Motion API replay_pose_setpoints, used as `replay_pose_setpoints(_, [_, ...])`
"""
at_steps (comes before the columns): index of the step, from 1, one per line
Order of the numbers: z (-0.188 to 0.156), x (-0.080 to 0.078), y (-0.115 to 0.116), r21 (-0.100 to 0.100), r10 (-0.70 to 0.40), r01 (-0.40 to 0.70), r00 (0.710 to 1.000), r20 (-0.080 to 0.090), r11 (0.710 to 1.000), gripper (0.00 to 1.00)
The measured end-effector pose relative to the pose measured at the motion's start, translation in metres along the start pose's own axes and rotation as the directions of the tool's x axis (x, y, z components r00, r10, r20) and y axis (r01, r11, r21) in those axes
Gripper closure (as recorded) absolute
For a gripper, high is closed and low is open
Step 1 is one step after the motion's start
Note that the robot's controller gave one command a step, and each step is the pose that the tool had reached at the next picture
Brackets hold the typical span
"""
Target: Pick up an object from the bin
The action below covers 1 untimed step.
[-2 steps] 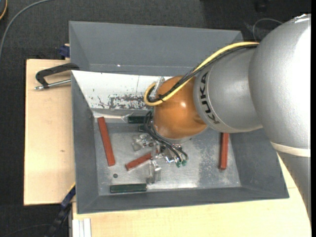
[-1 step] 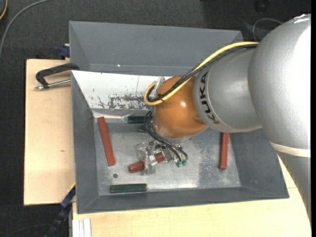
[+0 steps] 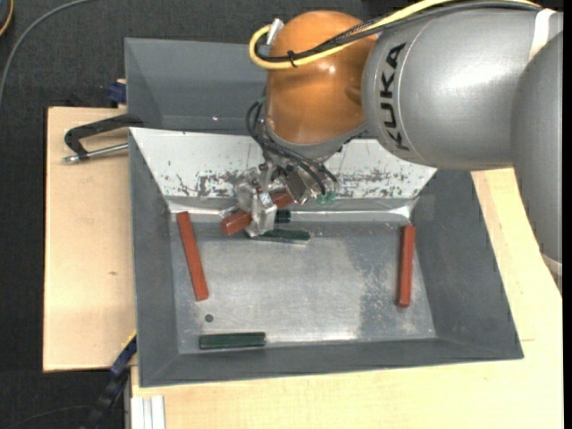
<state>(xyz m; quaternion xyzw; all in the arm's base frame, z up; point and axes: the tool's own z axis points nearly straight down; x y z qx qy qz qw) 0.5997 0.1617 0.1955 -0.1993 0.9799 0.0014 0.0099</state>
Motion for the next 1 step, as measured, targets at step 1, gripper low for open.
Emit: replay_pose_setpoints(1, [-0.0686,0.0132,0.0379,0.001,0.341,-0.341,0.940,-0.007,0.940,1.00])
